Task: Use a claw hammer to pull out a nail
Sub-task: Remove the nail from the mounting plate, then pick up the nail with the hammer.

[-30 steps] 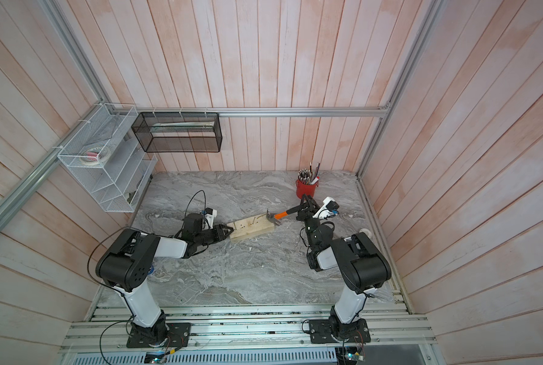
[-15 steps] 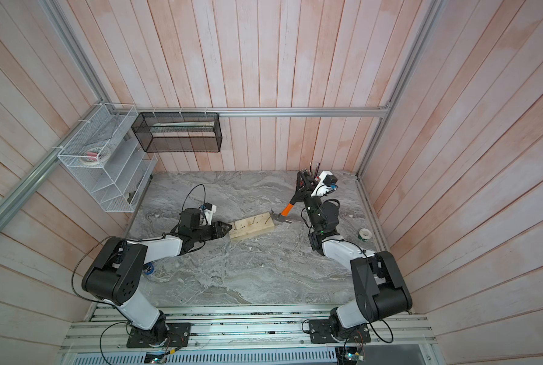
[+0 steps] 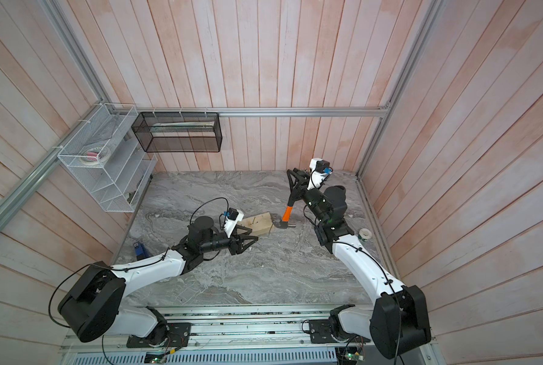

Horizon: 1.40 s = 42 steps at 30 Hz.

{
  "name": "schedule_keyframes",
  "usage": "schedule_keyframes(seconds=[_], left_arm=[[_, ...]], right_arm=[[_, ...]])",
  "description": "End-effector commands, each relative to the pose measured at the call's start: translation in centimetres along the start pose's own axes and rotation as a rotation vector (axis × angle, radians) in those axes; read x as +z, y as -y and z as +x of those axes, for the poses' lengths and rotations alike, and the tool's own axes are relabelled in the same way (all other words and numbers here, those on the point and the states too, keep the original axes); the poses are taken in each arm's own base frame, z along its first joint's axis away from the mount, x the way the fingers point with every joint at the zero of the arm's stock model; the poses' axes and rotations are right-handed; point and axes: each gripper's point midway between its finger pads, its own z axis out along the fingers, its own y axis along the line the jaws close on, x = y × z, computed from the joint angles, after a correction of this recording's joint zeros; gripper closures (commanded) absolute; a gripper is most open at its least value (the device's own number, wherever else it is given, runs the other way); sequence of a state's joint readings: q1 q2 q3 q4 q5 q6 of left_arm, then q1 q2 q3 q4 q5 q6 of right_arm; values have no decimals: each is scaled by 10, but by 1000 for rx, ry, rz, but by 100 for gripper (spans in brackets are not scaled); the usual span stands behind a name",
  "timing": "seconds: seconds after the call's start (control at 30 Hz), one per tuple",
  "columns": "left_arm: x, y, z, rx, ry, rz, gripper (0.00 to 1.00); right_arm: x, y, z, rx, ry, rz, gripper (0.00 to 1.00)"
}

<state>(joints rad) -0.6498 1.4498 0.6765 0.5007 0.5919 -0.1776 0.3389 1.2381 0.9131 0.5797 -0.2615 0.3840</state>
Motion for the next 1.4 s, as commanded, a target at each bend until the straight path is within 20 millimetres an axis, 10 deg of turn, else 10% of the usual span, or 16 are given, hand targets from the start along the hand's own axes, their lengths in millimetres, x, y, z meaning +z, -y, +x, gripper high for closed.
schedule_keyframes(seconds=[0.0, 0.73, 0.93, 1.13, 1.37], left_arm=[[12, 16, 6, 96, 12, 78, 42], [58, 1, 17, 130, -41, 100, 66], [55, 3, 16, 140, -33, 106, 98], [49, 5, 10, 139, -25, 131, 100], [28, 3, 2, 70, 19, 165, 100]], right_arm=[[-10, -18, -17, -16, 33, -53, 100], [-18, -25, 2, 59, -6, -113, 100], [-18, -23, 10, 33, -28, -109, 100], [-29, -45, 35, -118, -80, -267, 100], [-29, -22, 42, -183, -77, -146, 100]])
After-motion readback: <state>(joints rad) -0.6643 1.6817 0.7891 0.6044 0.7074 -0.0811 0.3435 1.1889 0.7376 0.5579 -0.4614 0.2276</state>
